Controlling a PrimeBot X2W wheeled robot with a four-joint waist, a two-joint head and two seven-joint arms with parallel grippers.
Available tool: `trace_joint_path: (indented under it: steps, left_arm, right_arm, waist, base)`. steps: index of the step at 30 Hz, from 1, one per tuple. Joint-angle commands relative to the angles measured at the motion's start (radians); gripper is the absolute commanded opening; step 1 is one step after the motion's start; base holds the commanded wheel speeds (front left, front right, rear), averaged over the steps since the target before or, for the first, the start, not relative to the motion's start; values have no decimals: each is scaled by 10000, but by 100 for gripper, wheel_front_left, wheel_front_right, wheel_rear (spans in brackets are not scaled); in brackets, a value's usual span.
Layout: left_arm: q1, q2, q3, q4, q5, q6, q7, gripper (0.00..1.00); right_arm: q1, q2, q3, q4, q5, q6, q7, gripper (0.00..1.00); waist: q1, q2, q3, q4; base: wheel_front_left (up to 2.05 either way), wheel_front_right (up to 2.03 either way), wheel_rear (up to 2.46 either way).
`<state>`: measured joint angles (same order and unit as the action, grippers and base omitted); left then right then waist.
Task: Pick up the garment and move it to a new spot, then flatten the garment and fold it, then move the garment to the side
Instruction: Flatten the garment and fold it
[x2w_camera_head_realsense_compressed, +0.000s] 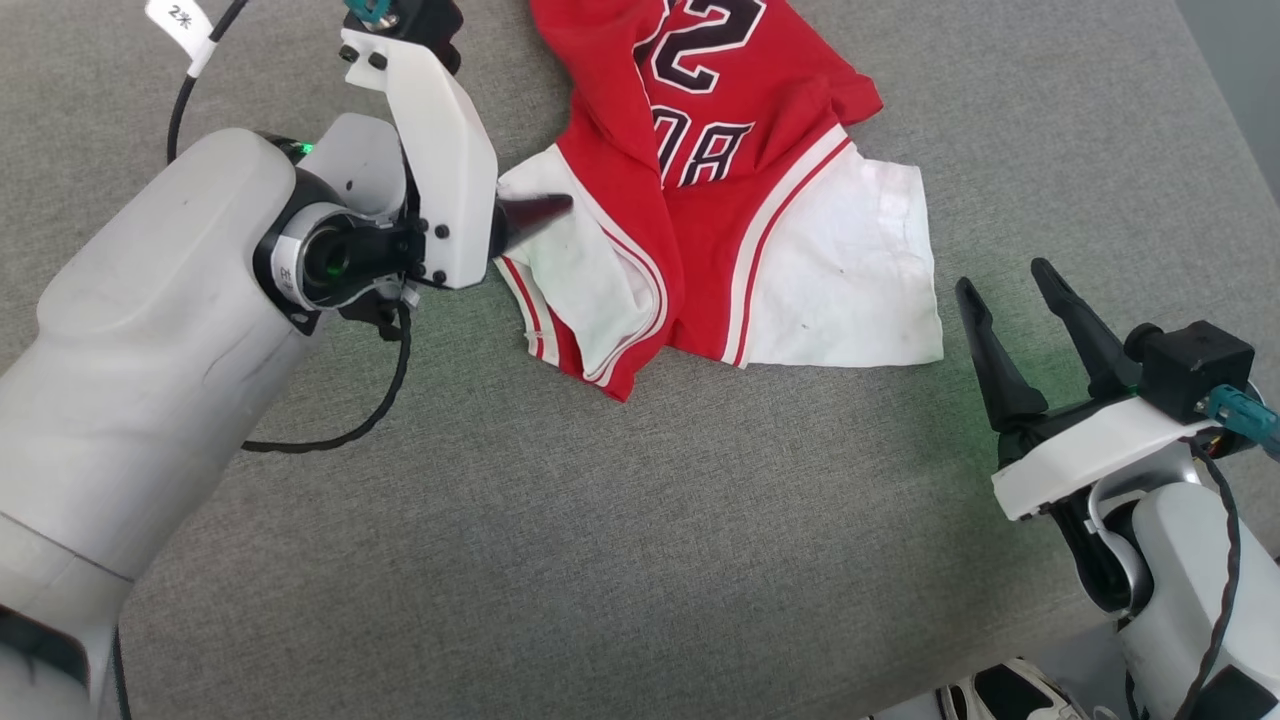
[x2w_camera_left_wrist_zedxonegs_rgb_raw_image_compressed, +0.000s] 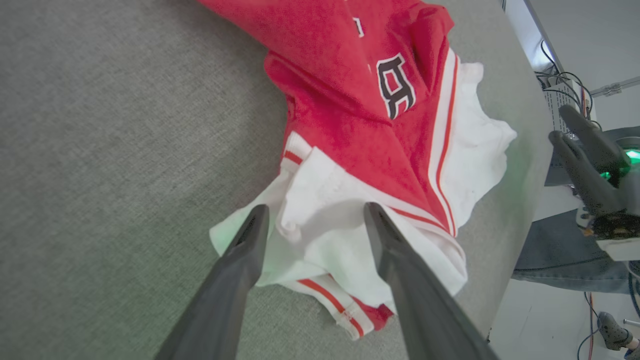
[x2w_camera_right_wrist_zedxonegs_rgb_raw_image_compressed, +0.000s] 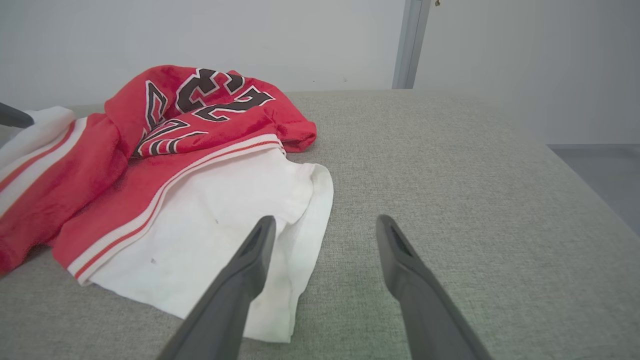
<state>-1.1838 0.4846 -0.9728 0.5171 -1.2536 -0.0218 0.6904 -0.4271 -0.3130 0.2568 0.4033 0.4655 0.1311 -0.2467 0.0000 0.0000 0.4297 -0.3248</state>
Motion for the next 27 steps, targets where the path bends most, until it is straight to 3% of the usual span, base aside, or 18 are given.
trace_joint_path:
  steps: [1,6,10,15,21,27]
  left_arm:
    - [-117,-23,53,132,-50,-48,-103,0]
    - [-247,-85,220,377,-86,-294,-412,0]
    - [-271,373,332,318,14,-349,-509,0]
    - [172,1699,318,291,353,-99,-571,0]
    - [807,2561,436,834,624,447,-1187,0]
    - [1314,2850,264,1915,975,809,-1848,0]
  right_arm:
    - [-124,29,5,48,61,-7,-64,100]
    - [-18,-135,-182,76,24,-7,-95,100]
    - [70,-225,-262,26,-60,-7,-57,100]
    - [177,-282,-280,-113,-122,-7,94,100]
    - [242,-380,-352,-330,-170,-7,292,100]
    - [269,-624,-435,-725,-285,-7,661,100]
  waist:
    - [0,0,6,-2]
    - [0,0,-89,259]
    - [0,0,-271,645]
    - [0,0,-461,1054]
    - [0,0,-545,1362]
    - [0,0,-564,1481]
  base:
    - [0,0,0]
    - [0,0,0]
    - [0,0,0]
    - [0,0,0]
    - [0,0,0]
    - [0,0,0]
